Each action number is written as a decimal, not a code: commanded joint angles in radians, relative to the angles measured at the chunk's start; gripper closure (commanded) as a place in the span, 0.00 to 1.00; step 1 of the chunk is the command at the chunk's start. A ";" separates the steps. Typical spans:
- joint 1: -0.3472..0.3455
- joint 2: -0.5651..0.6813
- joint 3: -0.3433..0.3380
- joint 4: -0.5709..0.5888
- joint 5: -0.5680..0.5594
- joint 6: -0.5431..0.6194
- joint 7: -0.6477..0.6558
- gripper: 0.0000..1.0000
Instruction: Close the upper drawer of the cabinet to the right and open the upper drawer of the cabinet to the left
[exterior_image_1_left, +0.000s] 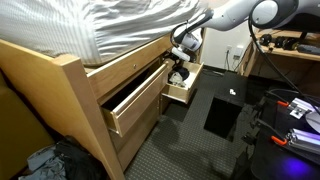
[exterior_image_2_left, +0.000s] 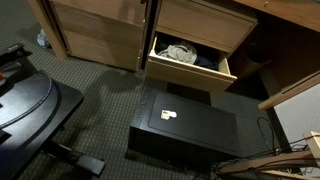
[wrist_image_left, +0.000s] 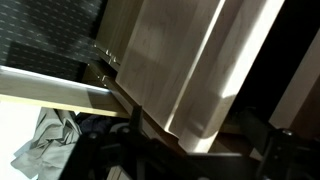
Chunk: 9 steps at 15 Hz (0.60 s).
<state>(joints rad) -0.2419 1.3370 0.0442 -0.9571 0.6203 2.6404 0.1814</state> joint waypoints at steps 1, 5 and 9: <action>0.000 0.000 0.000 0.000 0.000 0.000 0.000 0.00; -0.008 0.012 0.008 0.015 0.004 -0.005 -0.004 0.00; -0.007 0.029 -0.018 0.023 -0.005 0.009 0.020 0.40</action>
<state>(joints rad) -0.2451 1.3489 0.0434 -0.9520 0.6194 2.6432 0.1815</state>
